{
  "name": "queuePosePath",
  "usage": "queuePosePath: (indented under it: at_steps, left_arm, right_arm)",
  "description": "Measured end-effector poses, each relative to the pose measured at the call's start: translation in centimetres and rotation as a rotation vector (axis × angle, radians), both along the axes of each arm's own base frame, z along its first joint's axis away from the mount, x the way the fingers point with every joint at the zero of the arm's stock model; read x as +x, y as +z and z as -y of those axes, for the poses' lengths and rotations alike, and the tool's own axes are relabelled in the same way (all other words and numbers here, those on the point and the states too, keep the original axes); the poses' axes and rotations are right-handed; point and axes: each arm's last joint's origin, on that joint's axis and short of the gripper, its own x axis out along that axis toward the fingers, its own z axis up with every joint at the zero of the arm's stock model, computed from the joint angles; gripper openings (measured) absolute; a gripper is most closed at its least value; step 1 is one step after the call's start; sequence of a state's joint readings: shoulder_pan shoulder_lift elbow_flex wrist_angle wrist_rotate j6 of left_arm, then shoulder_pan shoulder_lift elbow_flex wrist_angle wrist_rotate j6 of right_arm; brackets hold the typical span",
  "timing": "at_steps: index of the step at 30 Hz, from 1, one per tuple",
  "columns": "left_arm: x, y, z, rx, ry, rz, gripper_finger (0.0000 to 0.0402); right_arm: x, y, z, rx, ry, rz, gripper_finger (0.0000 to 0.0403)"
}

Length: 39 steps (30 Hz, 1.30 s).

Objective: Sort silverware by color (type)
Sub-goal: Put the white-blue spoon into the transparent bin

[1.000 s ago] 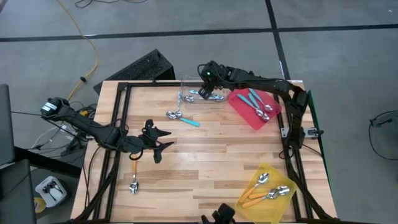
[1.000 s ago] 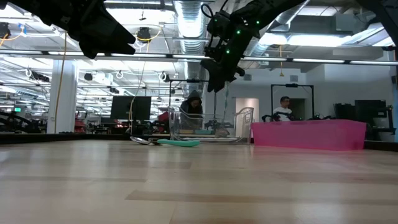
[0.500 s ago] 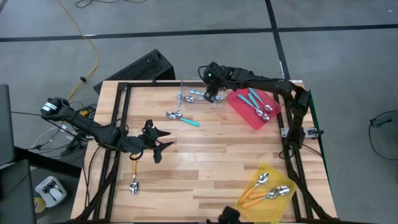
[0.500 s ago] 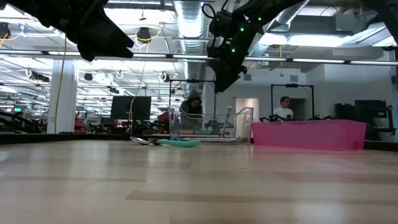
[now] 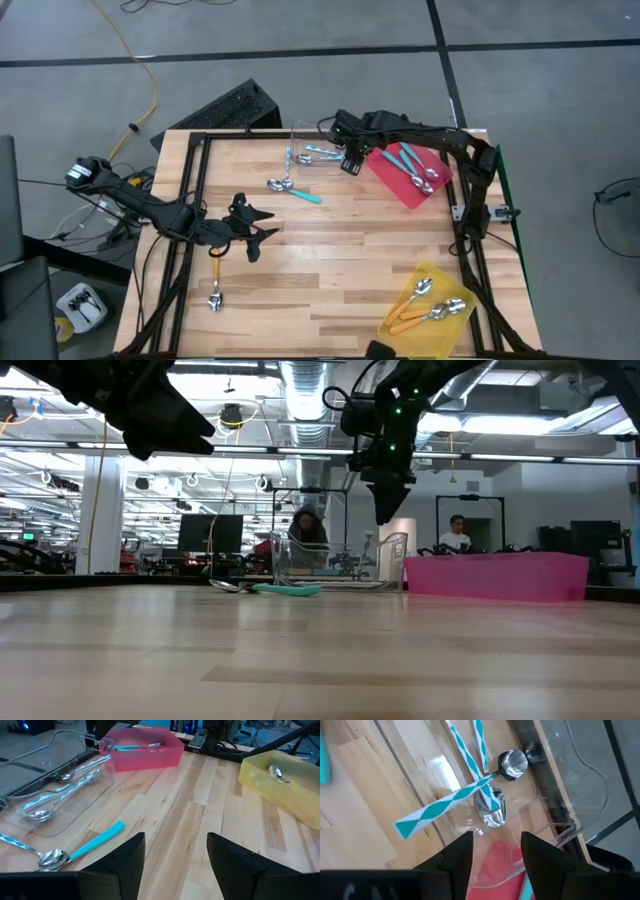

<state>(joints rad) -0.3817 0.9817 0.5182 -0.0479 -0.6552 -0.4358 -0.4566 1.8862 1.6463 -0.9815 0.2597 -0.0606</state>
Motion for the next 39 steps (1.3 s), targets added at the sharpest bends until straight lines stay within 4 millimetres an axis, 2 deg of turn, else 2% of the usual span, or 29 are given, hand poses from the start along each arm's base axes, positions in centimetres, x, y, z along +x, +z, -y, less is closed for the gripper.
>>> queuePosePath:
  at_steps: [16, 21, 26, 32, 39]
  left_arm:
    - [-0.1, -0.1, 0.0, -0.020, 0.009, -0.006, 0.0197]
    - [-0.1, -0.1, 0.0, -0.025, 0.006, -0.006, 0.0196]
    - [-0.1, -0.1, 0.0, -0.029, 0.001, -0.006, 0.0196]
    - [-0.1, -0.1, 0.0, -0.039, 0.006, -0.002, 0.0196]
    - [-0.1, -0.1, 0.0, -0.040, 0.007, -0.001, 0.0197]
  right_arm:
    - [1.5, 0.0, -3.4, -0.032, 0.054, -0.012, 0.0189]
    - [0.8, -0.2, -3.5, -0.005, 0.009, -0.063, 0.0189]
    - [1.1, -0.8, -4.0, -0.009, 0.016, -0.051, 0.0189]
    - [0.9, -2.1, -4.2, 0.000, 0.022, -0.073, 0.0189]
    - [1.6, -1.9, -4.4, -0.025, 0.051, -0.018, 0.0189]
